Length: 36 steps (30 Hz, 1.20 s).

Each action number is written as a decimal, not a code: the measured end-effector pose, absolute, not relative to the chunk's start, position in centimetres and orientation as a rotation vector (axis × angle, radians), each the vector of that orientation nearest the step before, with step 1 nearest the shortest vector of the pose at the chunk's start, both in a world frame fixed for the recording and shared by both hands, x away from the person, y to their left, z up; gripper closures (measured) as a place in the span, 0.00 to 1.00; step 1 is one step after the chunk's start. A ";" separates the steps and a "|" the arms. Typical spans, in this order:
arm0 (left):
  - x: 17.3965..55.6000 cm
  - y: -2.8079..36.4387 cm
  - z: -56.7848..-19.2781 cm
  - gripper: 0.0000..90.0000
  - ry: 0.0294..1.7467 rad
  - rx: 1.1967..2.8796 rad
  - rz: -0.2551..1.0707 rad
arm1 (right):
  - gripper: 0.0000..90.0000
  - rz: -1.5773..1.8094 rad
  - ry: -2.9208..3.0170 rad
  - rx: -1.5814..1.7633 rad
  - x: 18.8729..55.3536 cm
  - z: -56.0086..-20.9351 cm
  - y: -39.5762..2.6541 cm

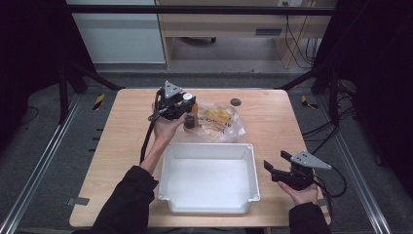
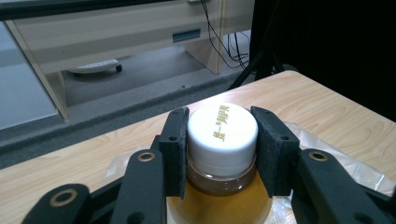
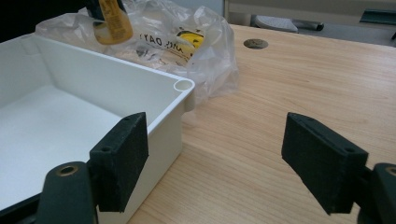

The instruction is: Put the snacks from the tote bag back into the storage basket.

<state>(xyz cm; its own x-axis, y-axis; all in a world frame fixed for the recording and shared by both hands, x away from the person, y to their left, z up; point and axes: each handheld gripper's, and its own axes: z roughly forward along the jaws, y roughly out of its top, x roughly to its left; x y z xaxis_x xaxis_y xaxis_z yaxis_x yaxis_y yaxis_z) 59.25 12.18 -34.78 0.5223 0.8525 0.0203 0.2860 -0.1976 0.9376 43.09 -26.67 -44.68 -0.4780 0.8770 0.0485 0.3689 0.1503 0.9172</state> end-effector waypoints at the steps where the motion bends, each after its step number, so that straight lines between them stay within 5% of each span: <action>1: 59.1 12.3 -34.5 0.65 0.960 1.740 0.699 | 0.26 1.306 1.923 1.182 43.1 -44.7 -26.7; 36: 53.9 14.2 -28.1 0.65 0.865 1.682 0.718 | 0.26 1.304 1.920 1.182 43.0 -44.6 -26.6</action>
<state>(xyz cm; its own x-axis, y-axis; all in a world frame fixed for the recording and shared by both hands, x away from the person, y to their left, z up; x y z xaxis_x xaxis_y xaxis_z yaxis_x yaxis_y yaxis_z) 53.91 14.23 -28.09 0.5559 0.8303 0.0396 0.1918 -0.1745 0.9658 43.02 -26.65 -44.59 -0.4765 0.8780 0.0454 0.3658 0.1510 0.9183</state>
